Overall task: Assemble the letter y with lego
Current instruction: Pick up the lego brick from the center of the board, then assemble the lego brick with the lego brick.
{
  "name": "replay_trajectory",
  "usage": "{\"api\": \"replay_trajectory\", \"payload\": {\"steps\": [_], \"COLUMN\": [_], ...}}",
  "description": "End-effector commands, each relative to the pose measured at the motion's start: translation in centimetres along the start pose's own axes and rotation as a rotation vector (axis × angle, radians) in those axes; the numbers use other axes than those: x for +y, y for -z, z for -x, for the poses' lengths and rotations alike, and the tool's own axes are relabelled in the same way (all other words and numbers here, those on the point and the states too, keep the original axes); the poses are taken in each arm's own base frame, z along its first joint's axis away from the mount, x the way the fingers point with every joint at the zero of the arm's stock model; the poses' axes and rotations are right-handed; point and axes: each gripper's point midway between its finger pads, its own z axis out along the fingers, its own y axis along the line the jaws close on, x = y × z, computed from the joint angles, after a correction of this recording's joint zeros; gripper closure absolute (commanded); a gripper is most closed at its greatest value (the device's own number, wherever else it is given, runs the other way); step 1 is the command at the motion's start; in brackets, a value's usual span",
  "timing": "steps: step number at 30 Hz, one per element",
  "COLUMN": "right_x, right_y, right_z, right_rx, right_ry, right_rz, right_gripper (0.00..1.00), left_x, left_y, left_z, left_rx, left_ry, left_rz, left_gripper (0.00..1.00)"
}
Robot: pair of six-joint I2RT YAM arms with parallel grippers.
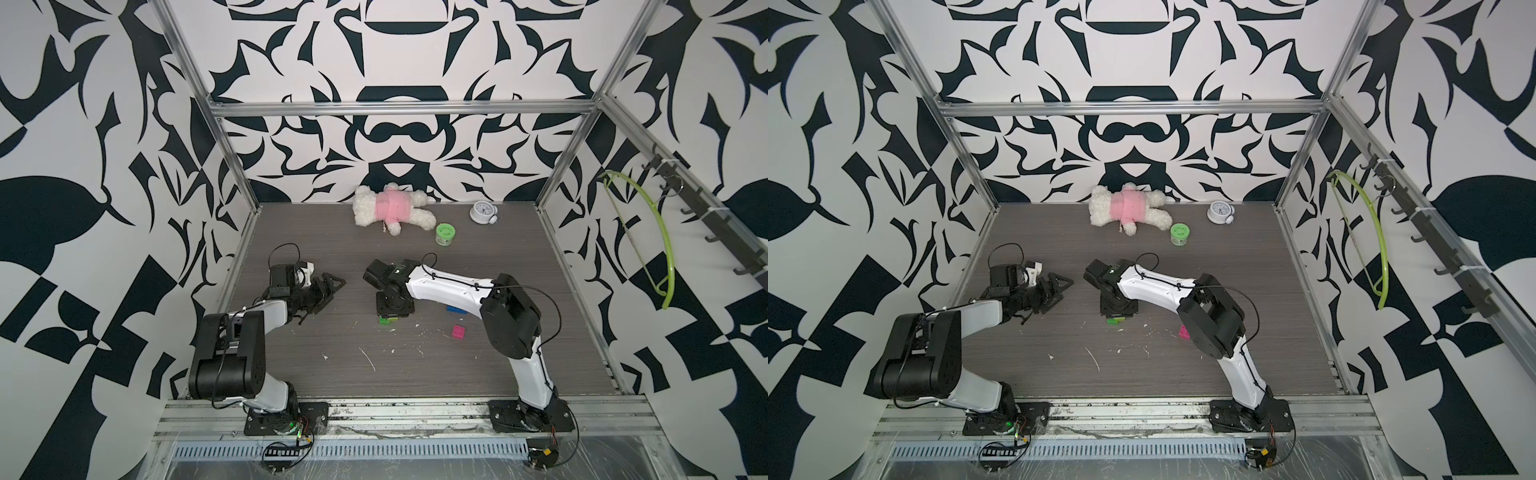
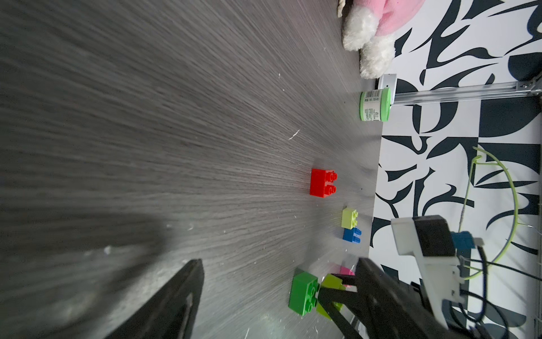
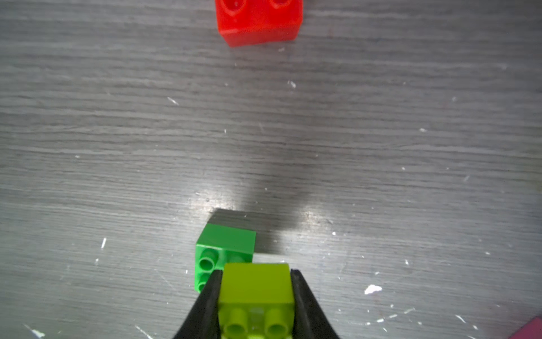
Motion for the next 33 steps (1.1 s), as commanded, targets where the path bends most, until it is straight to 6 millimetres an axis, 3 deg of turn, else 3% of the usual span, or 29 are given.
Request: {"api": "replay_trajectory", "payload": {"steps": [1,21,33], "right_x": [0.3,0.7,-2.5], "right_y": [1.1,-0.1,-2.4], "right_z": [0.3,0.3,-1.6], "right_rx": [-0.014,-0.004,0.076], "right_ry": [-0.017,-0.051,-0.070], "right_rz": [0.020,0.022,-0.142], "right_gripper": [0.80,0.82,0.88], "left_x": [0.4,0.5,0.7], "left_y": [-0.2,-0.2,-0.2], "left_z": [0.0,0.0,0.1], "left_rx": [0.000,0.003,0.003], "left_ry": [0.003,0.012,0.021], "left_rz": [0.013,0.024,0.040], "left_gripper": [0.14,0.14,0.14]}}
